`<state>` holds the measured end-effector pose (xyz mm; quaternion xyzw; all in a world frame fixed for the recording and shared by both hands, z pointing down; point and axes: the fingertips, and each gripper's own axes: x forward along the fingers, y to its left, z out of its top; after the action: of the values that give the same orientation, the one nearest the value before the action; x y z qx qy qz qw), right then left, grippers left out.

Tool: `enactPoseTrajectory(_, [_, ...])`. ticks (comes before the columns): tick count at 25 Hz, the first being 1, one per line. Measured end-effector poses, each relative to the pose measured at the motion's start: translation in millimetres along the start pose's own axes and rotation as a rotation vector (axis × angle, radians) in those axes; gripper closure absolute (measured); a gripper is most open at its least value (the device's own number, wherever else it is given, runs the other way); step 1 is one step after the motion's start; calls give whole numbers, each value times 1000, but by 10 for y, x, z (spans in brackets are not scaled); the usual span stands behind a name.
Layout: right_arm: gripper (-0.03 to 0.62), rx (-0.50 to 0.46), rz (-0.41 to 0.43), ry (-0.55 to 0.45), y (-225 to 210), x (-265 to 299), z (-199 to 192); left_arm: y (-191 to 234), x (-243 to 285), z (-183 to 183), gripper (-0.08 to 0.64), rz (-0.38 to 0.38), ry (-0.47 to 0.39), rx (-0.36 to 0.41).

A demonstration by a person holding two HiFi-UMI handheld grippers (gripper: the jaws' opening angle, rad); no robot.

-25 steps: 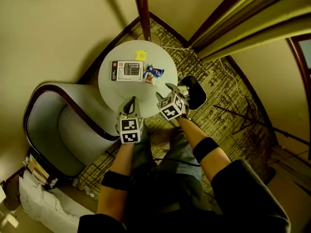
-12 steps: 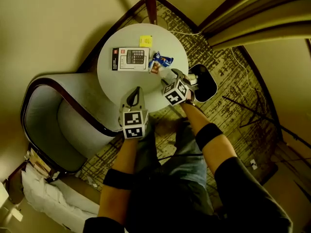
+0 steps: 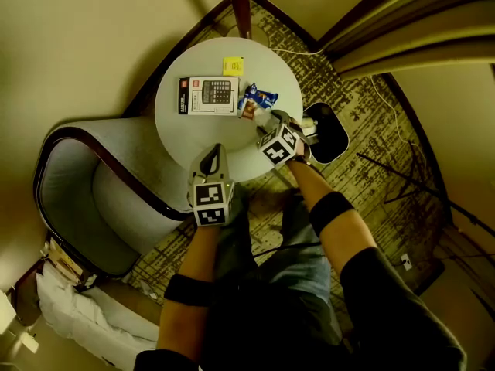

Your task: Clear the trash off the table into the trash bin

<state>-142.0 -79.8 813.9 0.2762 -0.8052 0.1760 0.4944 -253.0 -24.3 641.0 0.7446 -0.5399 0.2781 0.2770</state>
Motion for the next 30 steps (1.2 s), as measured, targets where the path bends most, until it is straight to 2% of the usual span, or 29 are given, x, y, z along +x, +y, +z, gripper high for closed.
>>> enactPoseTrajectory(3, [364, -19, 18, -4, 34, -3, 11, -12, 12, -29, 559, -5, 7, -2])
enactPoseTrajectory(4, [436, -21, 18, -8, 42, -15, 19, -16, 15, -38, 559, -7, 10, -5])
enactPoseTrajectory(8, [495, -14, 24, -33, 96, -92, 79, -35, 9, -69, 559, -8, 15, -15])
enactPoseTrajectory(21, [514, -11, 21, -98, 108, -498, 297, -94, -152, 60, 559, 11, -14, -32])
enactPoseTrajectory(26, [514, 10, -10, -183, 64, -991, 554, -43, -270, 11, 559, 50, -35, -31])
enactPoseTrajectory(30, [514, 55, -30, -273, 55, -1547, 759, -110, -462, 159, 559, 49, -56, -49])
